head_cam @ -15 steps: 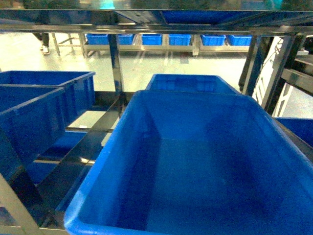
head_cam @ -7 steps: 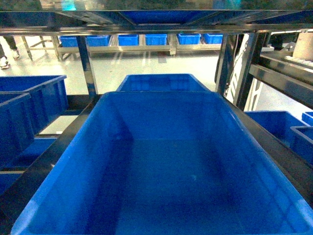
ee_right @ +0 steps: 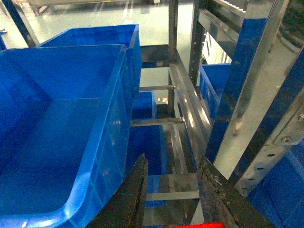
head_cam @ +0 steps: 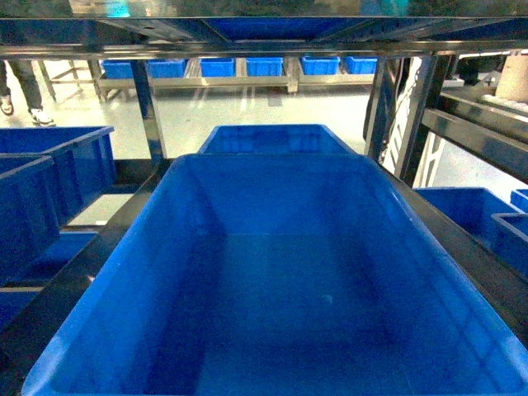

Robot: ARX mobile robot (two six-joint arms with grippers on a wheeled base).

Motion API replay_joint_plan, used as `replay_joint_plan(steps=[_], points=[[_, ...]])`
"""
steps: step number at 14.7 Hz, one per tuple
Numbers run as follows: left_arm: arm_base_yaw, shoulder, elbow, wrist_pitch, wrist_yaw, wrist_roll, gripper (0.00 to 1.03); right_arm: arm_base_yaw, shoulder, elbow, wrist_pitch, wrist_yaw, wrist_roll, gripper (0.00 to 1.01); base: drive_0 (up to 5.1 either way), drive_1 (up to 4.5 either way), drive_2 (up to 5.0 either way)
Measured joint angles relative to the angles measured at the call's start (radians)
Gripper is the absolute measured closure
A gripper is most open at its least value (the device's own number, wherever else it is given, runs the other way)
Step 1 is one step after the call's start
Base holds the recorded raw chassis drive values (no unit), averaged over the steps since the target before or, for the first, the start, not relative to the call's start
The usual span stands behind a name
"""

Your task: Pick red block from blue box to shelf

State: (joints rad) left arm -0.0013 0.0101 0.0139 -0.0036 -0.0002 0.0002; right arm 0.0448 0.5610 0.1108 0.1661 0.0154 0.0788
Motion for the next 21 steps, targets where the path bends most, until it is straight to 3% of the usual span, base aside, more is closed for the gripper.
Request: replay_joint_plan(steps=[21], points=[[0.000, 0.000, 0.000, 0.000, 0.000, 0.000, 0.05, 0.000, 0.000, 0.000, 0.000, 0.000, 0.000, 0.74, 0.0, 0.00, 0.0]])
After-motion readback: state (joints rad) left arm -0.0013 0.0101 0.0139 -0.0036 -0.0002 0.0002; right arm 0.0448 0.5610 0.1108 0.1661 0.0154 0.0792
